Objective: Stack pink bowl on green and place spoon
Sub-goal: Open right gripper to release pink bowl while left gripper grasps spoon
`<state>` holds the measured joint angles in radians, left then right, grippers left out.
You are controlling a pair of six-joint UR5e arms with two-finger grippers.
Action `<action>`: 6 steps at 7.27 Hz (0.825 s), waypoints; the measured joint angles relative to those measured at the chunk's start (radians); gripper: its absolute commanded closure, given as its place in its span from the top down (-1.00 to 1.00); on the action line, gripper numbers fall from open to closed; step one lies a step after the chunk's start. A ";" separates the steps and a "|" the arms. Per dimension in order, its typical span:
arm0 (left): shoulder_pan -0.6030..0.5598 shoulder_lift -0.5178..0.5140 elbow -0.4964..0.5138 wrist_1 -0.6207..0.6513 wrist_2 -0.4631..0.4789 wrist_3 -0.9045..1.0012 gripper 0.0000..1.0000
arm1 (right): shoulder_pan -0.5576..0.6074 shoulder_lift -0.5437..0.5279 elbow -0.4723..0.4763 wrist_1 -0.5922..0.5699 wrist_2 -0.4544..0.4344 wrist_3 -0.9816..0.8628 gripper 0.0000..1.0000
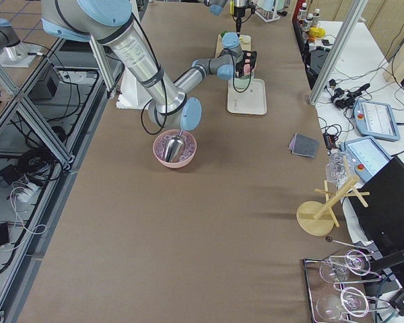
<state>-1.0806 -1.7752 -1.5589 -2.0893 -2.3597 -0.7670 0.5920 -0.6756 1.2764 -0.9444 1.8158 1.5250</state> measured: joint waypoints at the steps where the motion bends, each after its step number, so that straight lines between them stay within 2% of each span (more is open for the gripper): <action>1: 0.001 -0.001 0.002 0.000 -0.001 0.000 -1.00 | 0.000 -0.003 0.002 -0.001 0.000 -0.001 -1.00; 3: 0.002 -0.002 0.003 0.000 -0.001 0.000 -1.00 | 0.000 -0.012 0.009 -0.002 0.001 -0.001 -1.00; 4: 0.002 -0.003 0.003 0.000 -0.002 0.000 -1.00 | 0.000 -0.015 0.016 -0.003 0.002 0.001 0.84; 5: 0.002 -0.005 0.003 0.000 -0.004 0.000 -1.00 | 0.000 -0.015 0.019 -0.004 0.001 0.006 1.00; 6: 0.000 -0.006 0.003 0.000 -0.005 0.000 -1.00 | 0.000 -0.015 0.020 -0.004 -0.001 0.010 1.00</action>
<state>-1.0803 -1.7813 -1.5557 -2.0893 -2.3649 -0.7670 0.5921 -0.6907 1.2967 -0.9488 1.8148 1.5349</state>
